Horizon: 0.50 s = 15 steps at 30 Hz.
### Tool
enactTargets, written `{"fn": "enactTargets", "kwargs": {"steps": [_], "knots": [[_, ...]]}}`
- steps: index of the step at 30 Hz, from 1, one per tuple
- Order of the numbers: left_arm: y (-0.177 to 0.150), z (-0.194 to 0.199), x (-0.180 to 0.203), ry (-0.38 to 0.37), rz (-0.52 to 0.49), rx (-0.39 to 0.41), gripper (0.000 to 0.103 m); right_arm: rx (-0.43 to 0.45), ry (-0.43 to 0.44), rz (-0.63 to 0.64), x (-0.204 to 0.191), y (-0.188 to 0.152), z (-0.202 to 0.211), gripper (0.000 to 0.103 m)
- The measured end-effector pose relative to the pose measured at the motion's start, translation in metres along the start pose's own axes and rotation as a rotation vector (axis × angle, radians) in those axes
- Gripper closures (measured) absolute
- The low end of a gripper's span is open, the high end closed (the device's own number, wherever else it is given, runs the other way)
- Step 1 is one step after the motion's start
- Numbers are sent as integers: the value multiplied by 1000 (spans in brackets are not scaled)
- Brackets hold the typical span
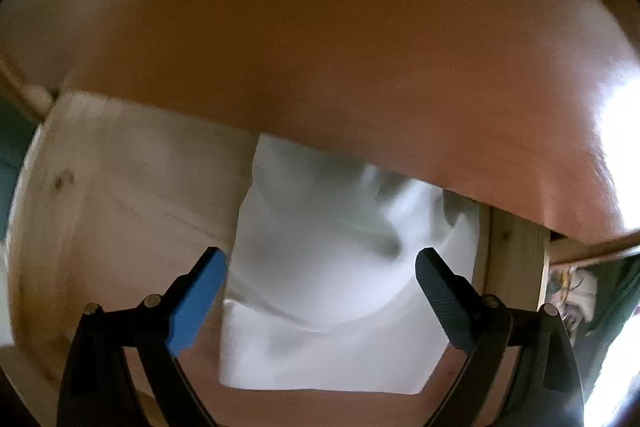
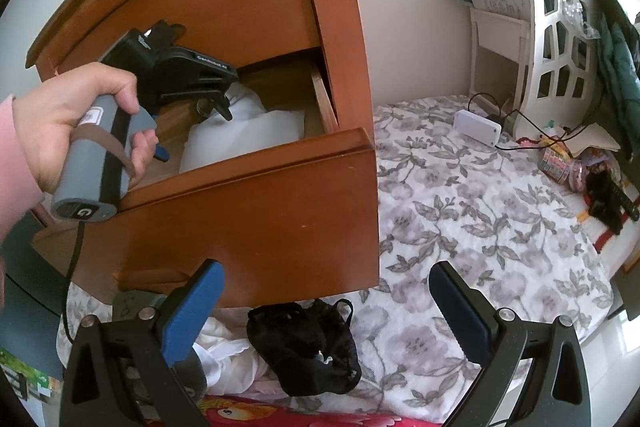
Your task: Take underwear out of drawer
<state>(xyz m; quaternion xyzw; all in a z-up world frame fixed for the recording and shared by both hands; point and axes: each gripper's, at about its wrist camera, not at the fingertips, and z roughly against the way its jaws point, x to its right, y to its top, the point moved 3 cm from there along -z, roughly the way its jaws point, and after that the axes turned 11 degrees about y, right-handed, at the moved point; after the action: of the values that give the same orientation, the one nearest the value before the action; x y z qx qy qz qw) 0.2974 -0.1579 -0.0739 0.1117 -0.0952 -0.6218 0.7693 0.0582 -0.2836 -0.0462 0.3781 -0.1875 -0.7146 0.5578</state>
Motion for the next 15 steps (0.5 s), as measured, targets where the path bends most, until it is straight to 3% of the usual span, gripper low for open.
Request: {"fn": "enactTargets", "kwargs": {"steps": [3,12,15], "knots": [[0,-5,-1,-14,36,-20,17,0,3,-6,1,0,0,0],[-1,-5,-6,-15,54,-2,22,0,7,-15,3,0,-1,0],[3,-3,2,-13,37,-1,31,0,9,-21,4,0,-1,0]]}}
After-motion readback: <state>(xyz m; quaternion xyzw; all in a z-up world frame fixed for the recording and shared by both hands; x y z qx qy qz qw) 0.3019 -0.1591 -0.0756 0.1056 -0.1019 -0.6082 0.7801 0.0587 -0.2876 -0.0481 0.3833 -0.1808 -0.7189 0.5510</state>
